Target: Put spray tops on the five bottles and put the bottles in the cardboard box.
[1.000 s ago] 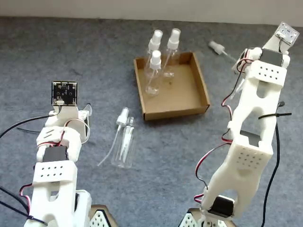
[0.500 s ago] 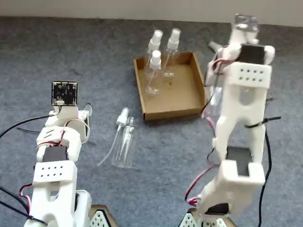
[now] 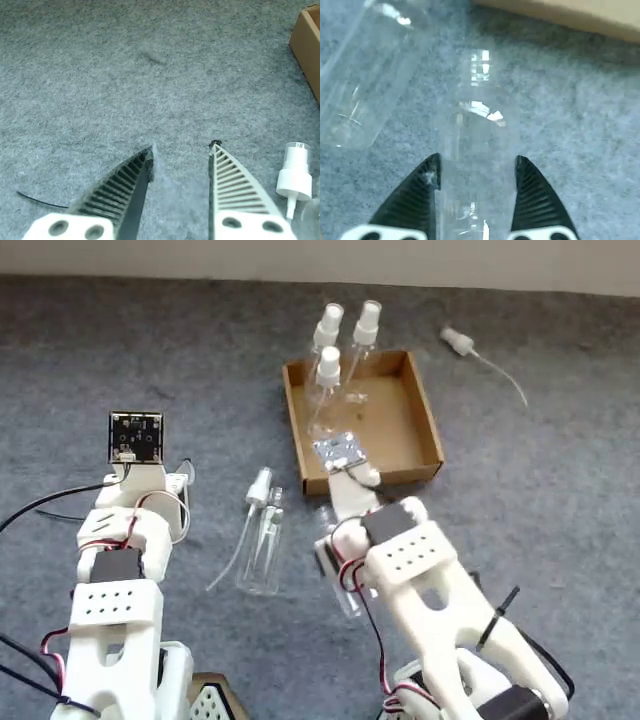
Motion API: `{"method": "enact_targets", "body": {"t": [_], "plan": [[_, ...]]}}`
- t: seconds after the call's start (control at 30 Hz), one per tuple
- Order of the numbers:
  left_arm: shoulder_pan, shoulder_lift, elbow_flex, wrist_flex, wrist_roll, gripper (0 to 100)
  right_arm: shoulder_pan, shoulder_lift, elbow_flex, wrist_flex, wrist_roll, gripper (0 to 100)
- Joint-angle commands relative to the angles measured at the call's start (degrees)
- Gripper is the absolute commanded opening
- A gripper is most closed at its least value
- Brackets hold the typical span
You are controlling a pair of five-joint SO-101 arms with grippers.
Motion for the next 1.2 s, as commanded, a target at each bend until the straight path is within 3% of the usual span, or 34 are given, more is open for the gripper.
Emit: {"method": "enact_targets", "body": {"t": [0.0, 0.13, 0.37, 0.47, 0.53, 0.67, 0.8, 0.9, 1.0, 1.17], "plan": [[1.2, -0.1, -0.2, -1.1, 0.6, 17, -2.6, -1.5, 1.5, -2.7, -2.9, 1.0], [1.2, -0.1, -0.2, -1.1, 0.6, 17, -1.7, -1.4, 0.5, -2.3, -2.9, 5.7], [1.2, -0.1, -0.2, -1.1, 0.5, 17, -1.6, -1.5, 0.0, 2.4, -3.0, 38.5], [1.2, -0.1, -0.2, -1.1, 0.5, 17, -1.5, -1.6, -0.1, 4.8, -2.2, 42.0], [1.2, -0.1, 0.2, -1.1, 0.5, 17, -0.6, -1.6, -1.7, 7.6, 3.8, 41.9], [1.2, -0.1, 0.4, -1.1, 0.5, 17, 9.6, -1.6, -6.7, 16.2, 18.3, 41.9], [1.2, -0.1, 0.4, -1.1, 0.5, 17, 30.1, -1.5, -15.8, 19.0, 25.7, 41.9], [1.2, -0.1, 0.4, -1.1, 0.5, 17, 42.3, -0.7, -24.0, 14.6, 30.2, 41.9], [1.2, -0.1, 0.5, -1.1, 0.5, 17, 46.5, 0.3, -28.8, 6.7, 30.5, 41.9], [1.2, -0.1, 0.7, -1.1, 0.5, 17, 46.9, 13.0, -30.4, -1.0, 30.5, 41.9]]}}
